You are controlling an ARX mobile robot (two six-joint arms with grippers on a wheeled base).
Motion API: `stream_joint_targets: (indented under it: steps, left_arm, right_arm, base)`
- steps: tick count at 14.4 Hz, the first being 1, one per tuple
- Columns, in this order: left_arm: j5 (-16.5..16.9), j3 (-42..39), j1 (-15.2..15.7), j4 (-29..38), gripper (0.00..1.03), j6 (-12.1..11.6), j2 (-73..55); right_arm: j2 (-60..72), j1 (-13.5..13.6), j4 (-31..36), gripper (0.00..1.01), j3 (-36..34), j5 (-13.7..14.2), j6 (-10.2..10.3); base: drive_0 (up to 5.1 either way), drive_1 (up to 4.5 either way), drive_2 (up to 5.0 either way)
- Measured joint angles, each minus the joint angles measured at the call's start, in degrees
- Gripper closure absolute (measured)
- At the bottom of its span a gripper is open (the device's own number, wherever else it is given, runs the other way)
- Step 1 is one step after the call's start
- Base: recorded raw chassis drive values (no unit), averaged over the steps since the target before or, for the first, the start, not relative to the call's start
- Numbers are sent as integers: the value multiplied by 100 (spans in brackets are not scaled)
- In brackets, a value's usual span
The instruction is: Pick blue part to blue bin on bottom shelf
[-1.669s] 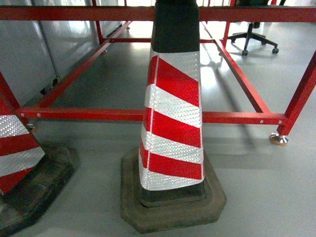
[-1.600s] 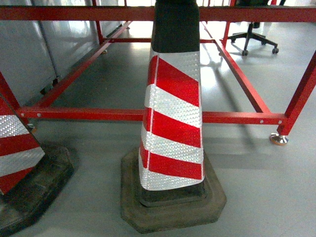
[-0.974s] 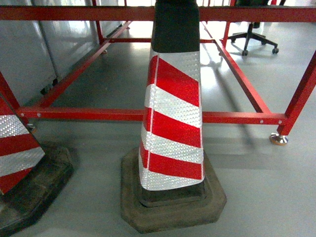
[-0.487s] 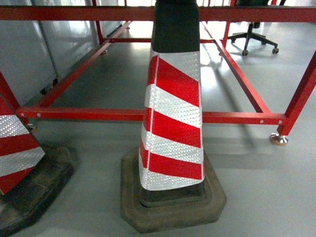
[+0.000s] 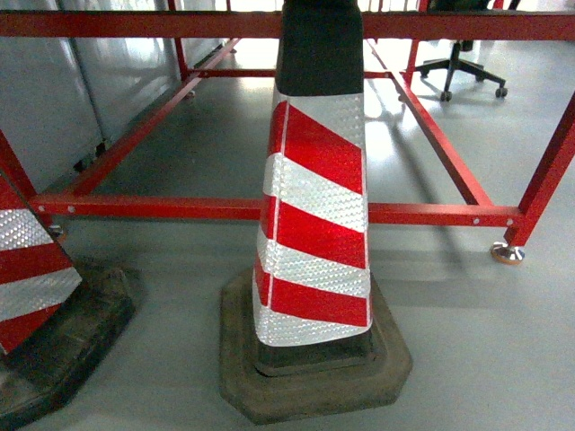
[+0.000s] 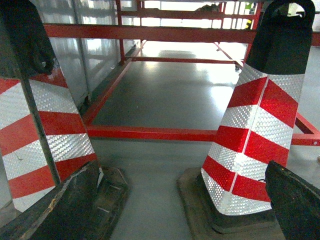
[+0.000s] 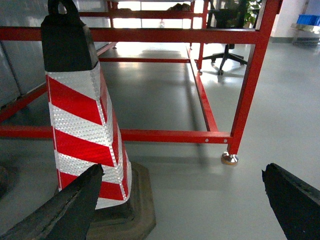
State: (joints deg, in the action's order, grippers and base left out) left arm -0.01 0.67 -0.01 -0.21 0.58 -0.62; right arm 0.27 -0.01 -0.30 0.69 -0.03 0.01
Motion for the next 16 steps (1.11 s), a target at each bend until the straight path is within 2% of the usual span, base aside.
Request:
stream_joint_targets:
  steps: [16]
  left_arm:
    - [2, 0, 0, -7, 5, 0, 0]
  right_arm:
    - [0, 0, 4, 3, 0, 7, 11]
  base:
    - [0, 0, 0]
